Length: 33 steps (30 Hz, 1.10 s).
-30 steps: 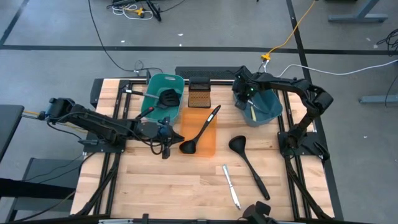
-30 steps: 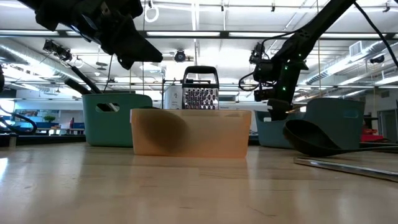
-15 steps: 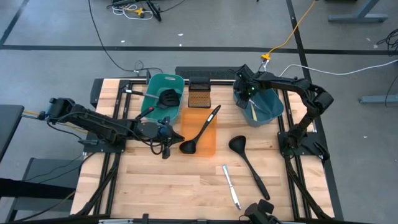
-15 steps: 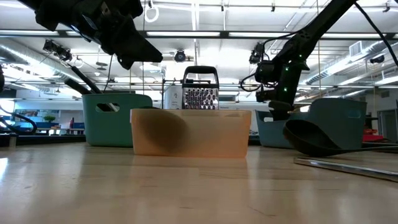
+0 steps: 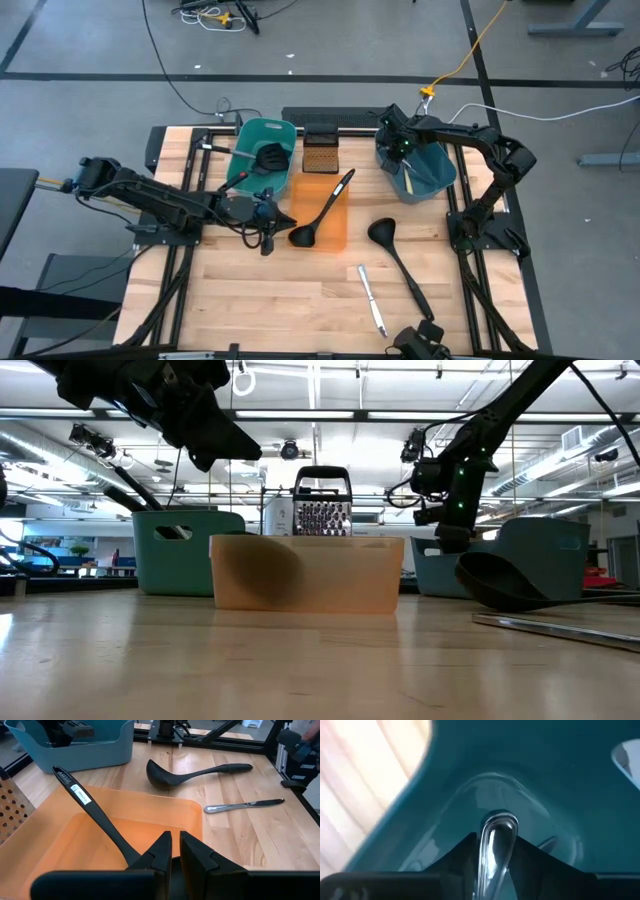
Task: Pick & Place Kitchen Items
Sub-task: Put the black ladle into the orange bin
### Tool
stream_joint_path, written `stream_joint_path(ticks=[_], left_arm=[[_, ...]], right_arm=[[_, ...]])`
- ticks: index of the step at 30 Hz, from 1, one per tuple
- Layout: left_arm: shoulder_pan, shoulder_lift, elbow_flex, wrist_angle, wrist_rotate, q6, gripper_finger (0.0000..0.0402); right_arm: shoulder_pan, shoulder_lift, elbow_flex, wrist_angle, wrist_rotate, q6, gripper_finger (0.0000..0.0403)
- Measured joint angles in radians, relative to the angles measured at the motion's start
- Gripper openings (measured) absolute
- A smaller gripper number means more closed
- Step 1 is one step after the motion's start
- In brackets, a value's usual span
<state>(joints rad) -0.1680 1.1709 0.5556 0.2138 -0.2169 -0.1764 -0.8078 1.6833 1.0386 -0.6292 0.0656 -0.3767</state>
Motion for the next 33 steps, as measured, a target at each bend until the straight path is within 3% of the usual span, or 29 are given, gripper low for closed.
stream_joint_path(ticks=[8,17,22,26,33], left_arm=[[0.000,0.000,0.000,0.000,0.000,-0.003,0.0044],[-0.004,0.000,0.000,0.000,0.000,-0.018,0.0044],[-0.013,0.000,0.000,0.000,-0.005,-0.017,0.0044],[-0.016,0.000,0.000,0.000,-0.017,-0.017,0.0044],[-0.016,0.000,0.000,0.000,-0.019,-0.019,0.0044]], right_arm=[[-0.001,0.000,0.000,-0.011,0.056,-0.025,0.0112],[0.000,-0.032,0.003,-0.026,0.053,-0.025,0.0047],[0.000,-0.188,0.027,-0.033,0.001,-0.025,0.0017],[-0.001,-0.382,0.035,-0.018,-0.066,-0.022,0.0006],[0.000,-0.780,0.035,0.051,-0.427,0.075,0.0004]])
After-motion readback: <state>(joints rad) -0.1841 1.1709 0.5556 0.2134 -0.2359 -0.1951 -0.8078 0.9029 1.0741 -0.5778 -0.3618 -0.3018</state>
